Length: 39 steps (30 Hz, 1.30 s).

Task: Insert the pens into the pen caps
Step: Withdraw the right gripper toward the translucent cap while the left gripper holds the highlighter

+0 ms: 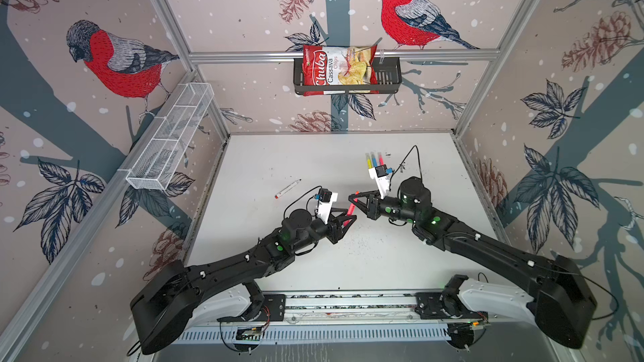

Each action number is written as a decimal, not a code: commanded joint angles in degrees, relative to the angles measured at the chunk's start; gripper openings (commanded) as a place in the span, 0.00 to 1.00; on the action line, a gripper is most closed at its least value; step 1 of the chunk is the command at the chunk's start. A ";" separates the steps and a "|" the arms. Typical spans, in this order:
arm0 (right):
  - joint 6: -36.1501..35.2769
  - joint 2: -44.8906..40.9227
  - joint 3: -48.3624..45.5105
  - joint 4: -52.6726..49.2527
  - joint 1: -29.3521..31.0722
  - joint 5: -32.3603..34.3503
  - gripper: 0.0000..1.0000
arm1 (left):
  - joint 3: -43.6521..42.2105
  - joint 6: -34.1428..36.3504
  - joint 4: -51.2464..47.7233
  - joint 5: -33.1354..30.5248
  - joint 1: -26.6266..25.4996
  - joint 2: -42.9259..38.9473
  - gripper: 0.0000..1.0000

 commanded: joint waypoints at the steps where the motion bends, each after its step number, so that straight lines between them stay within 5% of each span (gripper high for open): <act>1: 0.53 -0.26 0.44 2.41 0.09 0.43 0.02 | 0.36 -0.15 3.29 1.37 -0.04 0.65 0.43; 7: 0.60 -0.30 0.44 2.62 0.27 0.42 0.02 | 0.36 -0.17 3.79 0.95 -0.06 0.87 0.31; 11: 0.65 -0.39 0.28 2.73 0.53 0.35 0.05 | 0.26 0.15 3.79 0.63 -0.04 0.82 0.09; 12: 0.54 -0.35 0.28 2.67 0.70 0.26 0.10 | 0.21 0.16 3.92 0.55 -0.04 0.78 0.04; 17: -1.84 -1.63 1.15 -1.91 0.88 2.70 0.67 | -1.90 -1.18 7.20 -0.23 -0.04 -0.58 0.00; 19: -3.15 -3.67 1.84 -6.41 0.80 7.80 0.78 | -3.24 -1.51 8.50 -1.79 0.11 -1.73 0.00; 26: -1.80 -10.69 1.14 -20.79 -6.35 27.19 0.87 | -5.26 -1.24 7.05 -4.36 0.22 -5.72 0.00; 32: 1.07 -10.52 -4.33 -26.04 -25.07 19.55 0.89 | -5.97 -0.92 5.08 -5.37 0.27 -8.79 0.00; 39: 0.62 -7.70 -9.51 -23.40 -31.50 17.43 0.91 | -6.85 -0.78 3.28 -6.38 0.23 -11.16 0.00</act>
